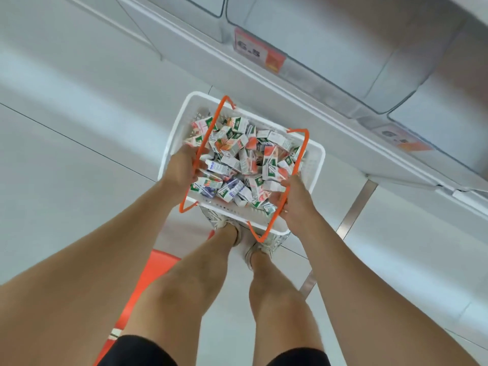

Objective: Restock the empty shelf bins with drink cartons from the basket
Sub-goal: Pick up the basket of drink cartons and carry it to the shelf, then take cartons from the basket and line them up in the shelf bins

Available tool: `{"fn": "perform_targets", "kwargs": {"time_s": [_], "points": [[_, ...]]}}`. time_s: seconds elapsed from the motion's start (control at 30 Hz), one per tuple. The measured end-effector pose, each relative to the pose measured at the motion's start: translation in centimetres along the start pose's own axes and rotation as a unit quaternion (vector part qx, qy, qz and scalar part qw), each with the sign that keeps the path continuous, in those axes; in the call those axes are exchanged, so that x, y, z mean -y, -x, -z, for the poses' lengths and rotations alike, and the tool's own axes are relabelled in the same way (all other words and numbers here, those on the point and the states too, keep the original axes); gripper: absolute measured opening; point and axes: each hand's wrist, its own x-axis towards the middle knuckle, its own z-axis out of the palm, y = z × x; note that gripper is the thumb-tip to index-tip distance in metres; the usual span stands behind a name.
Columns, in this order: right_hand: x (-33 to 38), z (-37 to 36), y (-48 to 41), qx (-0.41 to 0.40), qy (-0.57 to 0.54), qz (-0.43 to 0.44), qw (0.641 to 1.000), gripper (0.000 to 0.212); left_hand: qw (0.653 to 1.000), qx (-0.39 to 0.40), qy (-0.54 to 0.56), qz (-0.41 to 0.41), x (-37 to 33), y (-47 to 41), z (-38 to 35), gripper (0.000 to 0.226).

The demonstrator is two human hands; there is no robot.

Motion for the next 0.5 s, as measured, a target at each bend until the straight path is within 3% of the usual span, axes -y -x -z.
{"fn": "perform_targets", "kwargs": {"time_s": [0.13,0.2,0.3,0.5], "points": [[0.4,0.0,2.1,-0.063,0.237,0.084,0.966,0.051,0.998,-0.058,0.008,0.015,-1.3,1.2,0.8,0.04],[0.7,-0.1,4.2,-0.07,0.283,0.103,0.951,0.061,0.993,-0.088,-0.068,-0.032,-2.6,2.9,0.8,0.045],[0.5,-0.5,7.2,-0.085,0.336,0.149,0.926,0.064,0.968,-0.105,-0.201,-0.103,-3.6,6.0,0.7,0.033],[0.2,0.6,14.0,0.046,0.408,0.206,0.888,0.036,0.925,0.077,-0.355,-0.114,-5.7,14.1,2.3,0.026]]}}
